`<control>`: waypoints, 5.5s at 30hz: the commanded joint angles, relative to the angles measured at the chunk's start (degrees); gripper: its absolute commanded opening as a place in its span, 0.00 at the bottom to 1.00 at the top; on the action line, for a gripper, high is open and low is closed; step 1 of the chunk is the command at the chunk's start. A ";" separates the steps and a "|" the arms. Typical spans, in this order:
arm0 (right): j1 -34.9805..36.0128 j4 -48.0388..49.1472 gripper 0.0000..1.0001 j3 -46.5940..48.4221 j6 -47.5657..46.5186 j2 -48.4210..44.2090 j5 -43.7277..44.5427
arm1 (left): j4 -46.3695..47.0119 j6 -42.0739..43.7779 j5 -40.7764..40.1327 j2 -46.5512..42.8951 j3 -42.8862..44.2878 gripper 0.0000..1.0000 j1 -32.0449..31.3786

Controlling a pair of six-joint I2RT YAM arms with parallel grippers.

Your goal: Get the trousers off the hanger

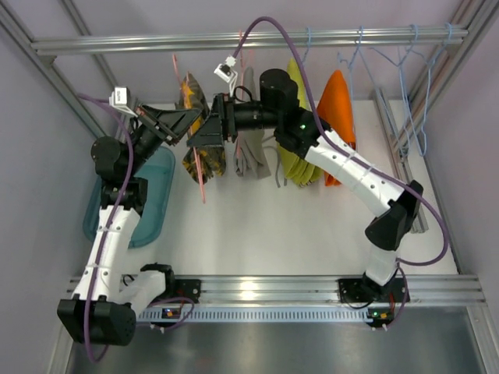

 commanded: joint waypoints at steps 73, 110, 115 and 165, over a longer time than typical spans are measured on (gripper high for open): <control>0.26 14.46 0.00 13.99 16.91 2.80 4.13 | -8.02 74.56 -6.44 -14.77 -23.37 0.99 -3.53; -0.70 14.72 0.00 12.06 16.38 1.13 2.72 | -0.63 61.20 -21.21 -4.31 -18.64 0.13 -2.49; -0.70 15.33 0.00 11.27 16.82 1.13 2.11 | -0.98 57.17 -21.56 -3.51 -16.08 0.00 -2.05; -3.60 8.92 0.00 -14.40 -0.84 -0.37 -2.11 | -18.38 23.76 -33.78 4.05 57.04 0.00 5.95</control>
